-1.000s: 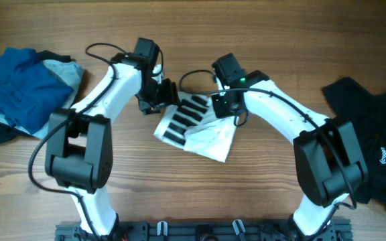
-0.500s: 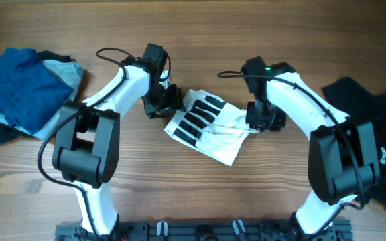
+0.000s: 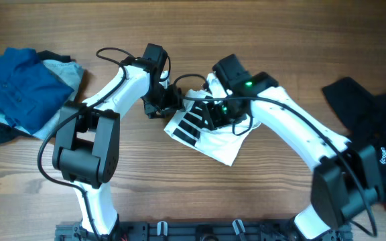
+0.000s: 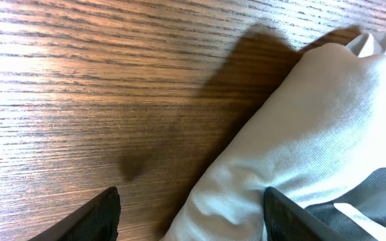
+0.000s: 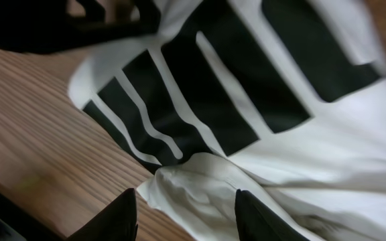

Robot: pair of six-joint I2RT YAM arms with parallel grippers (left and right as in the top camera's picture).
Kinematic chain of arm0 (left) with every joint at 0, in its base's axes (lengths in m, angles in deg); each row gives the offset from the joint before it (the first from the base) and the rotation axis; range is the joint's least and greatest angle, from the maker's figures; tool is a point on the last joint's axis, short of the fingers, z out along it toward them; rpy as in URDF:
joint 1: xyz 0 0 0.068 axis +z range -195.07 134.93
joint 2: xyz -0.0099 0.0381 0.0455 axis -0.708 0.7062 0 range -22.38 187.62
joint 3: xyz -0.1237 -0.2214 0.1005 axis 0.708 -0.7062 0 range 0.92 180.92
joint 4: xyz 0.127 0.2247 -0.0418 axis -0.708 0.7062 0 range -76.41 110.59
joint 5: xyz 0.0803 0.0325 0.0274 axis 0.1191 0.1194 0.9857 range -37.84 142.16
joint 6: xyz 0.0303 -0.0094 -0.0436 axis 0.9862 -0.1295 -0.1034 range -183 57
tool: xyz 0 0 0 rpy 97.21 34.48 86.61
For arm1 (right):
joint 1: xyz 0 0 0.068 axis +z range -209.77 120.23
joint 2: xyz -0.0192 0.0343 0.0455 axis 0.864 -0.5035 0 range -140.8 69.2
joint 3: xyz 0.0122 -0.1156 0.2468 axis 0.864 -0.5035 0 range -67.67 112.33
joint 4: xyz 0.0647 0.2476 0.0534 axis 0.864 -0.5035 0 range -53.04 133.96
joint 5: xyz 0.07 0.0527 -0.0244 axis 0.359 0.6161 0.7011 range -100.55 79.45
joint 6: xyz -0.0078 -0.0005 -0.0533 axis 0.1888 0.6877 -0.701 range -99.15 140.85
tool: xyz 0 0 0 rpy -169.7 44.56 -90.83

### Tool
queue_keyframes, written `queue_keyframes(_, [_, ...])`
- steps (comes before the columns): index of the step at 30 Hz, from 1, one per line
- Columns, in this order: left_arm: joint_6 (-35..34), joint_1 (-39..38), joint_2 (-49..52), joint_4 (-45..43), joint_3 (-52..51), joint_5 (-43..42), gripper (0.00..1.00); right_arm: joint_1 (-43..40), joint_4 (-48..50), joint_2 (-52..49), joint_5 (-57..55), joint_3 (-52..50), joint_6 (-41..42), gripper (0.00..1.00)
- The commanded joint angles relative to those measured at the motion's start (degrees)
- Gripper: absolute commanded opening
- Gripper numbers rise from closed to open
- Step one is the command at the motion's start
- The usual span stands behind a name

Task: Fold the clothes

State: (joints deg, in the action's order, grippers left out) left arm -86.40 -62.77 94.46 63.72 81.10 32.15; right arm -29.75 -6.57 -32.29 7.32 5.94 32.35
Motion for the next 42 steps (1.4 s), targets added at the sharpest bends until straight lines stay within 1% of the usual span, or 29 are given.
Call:
queue_keyframes(1, [0.5, -0.2, 0.74, 0.09, -0.39, 0.17, 0.68, 1.11, -1.01, -6.27, 1.09, -0.22, 1.86, 0.39])
queue_keyframes(2, [0.5, -0.2, 0.74, 0.11, -0.39, 0.17, 0.68, 1.09, -2.86, -7.04, 0.59, -0.22, 2.23, 0.37])
queue_keyframes(4, [0.5, -0.2, 0.74, 0.09, -0.39, 0.17, 0.68, 1.09, -6.78, -6.86, -4.17, -0.33, 5.16, 0.37])
queue_keyframes(7, [0.5, -0.2, 0.74, 0.09, -0.39, 0.17, 0.68, 1.09, -15.98, -6.86, -10.47, -0.33, 6.1, 0.36])
queue_keyframes(9, [0.5, -0.2, 0.74, 0.09, -0.39, 0.17, 0.68, 0.85, -22.27, -6.78, -20.46, -0.33, 14.27, 0.36])
queue_keyframes(10, [0.5, -0.2, 0.74, 0.09, -0.39, 0.2, 0.68, 0.63, -23.37, -6.43, -22.93, -0.33, 18.27, 0.37])
queue_keyframes(11, [0.52, -0.2, 0.74, 0.09, -0.39, 0.2, 0.68, 0.46, -23.61, -5.95, -23.5, -0.33, 19.21, 0.37])
queue_keyframes(13, [0.52, -0.2, 0.74, 0.09, -0.39, 0.2, 0.68, -0.22, -24.33, -4.24, -25.79, -0.33, 23.63, 0.38])
queue_keyframes(14, [0.52, -0.2, 0.74, 0.11, -0.39, 0.2, 0.68, -0.42, -23.56, -3.32, -25.33, -0.33, 23.12, 0.37])
queue_keyframes(15, [0.52, -0.2, 0.74, 0.09, -0.39, 0.2, 0.68, -0.42, -22.12, -2.38, -24.52, -0.33, 20.72, 0.37])
queue_keyframes(16, [0.52, -0.2, 0.74, 0.07, -0.39, 0.2, 0.68, -0.28, -19.26, -0.92, -21.46, -0.33, 15.96, 0.38])
queue_keyframes(17, [0.52, -0.2, 0.74, 0.04, -0.39, 0.2, 0.68, -0.24, -15.13, 0.96, -15.89, -0.33, 10.97, 0.38])
queue_keyframes(19, [0.5, -0.2, 0.74, 0.07, -0.39, 0.2, 0.68, -0.24, -9.29, 2.86, -14.34, -0.33, 11.19, 0.38])
queue_keyframes(20, [0.5, -0.2, 0.74, 0.07, -0.39, 0.17, 0.68, -0.22, -6.03, 2.86, -14.25, -0.33, 11.17, 0.45])
queue_keyframes(21, [0.5, -0.2, 0.74, 0.04, -0.39, 0.2, 0.68, -0.2, -1.92, 2.21, -12.17, -0.35, 10.23, 0.47])
queue_keyframes(23, [0.5, -0.2, 0.74, 0.09, -0.39, 0.2, 0.68, -0.2, 0.94, 0.39, -8.98, -0.85, 8.17, 0.46])
queue_keyframes(25, [0.5, -0.2, 0.74, 0.02, -0.39, 0.2, 0.68, 0.09, 0.35, -2.82, -7.41, -1.95, 7.93, 0.46])
queue_keyframes(26, [0.5, -0.2, 0.74, 0.02, -0.39, 0.2, 0.68, 0.63, -1.51, -4.63, -7.23, -2.62, 7.93, 0.42])
queue_keyframes(27, [0.52, -0.2, 0.74, 0.04, -0.39, 0.2, 0.68, 1.01, -3.87, -5.44, -7.74, -2.93, 7.74, 0.34])
queue_keyframes(28, [0.52, -0.2, 0.74, 0.07, -0.39, 0.2, 0.68, 1.11, -8.63, -5.68, -9.11, -2.97, 8.52, 0.28])
queue_keyframes(30, [0.5, -0.2, 0.74, 0.07, -0.39, 0.2, 0.68, 0.92, -14.6, -4.76, -13.33, -2.97, 11.06, 0.27])
queue_keyframes(32, [0.5, -0.2, 0.74, 0.07, -0.39, 0.2, 0.68, 0.83, -18.71, -3.93, -18.58, -2.97, 13.53, 0.28])
queue_keyframes(34, [0.5, -0.2, 0.74, 0.07, -0.39, 0.2, 0.68, 0.76, -20.63, -3.69, -23.8, -2.97, 16.55, 0.32])
queue_keyframes(36, [0.96, -0.15, 0.7, -0.07, -0.33, 0.17, 0.68, 0.66, -18.25, -3.45, -24.04, -2.95, 17.94, 0.32])
queue_keyframes(37, [3.23, 0.09, 0.46, -0.15, 0.15, 0.15, 0.7, 0.66, -16.65, -2.34, -23.85, -2.95, 18.75, 0.33])
queue_keyframes(39, [3.52, 0.68, -0.33, 0.09, 1.14, 0.15, 0.74, 0.5, -15.32, 0.17, -24.09, -2.95, 20.31, 0.34])
queue_keyframes(40, [3.52, 1.22, -1.07, 0.07, 1.7, 0.11, 0.76, -0.22, -14.38, 2.64, -24.09, -2.95, 20.61, 0.36])
queue_keyframes(41, [3.56, 2.03, -2.34, -0.13, 2.62, -0.11, 0.8, -1.27, -13.62, 4.81, -24.09, -2.95, 20.48, 0.43])
queue_keyframes(42, [3.74, 2.45, -3.06, -0.74, 3.1, -1.46, 0.82, -2.49, -13.22, 6.54, -24.06, -2.95, 20.39, 0.47])
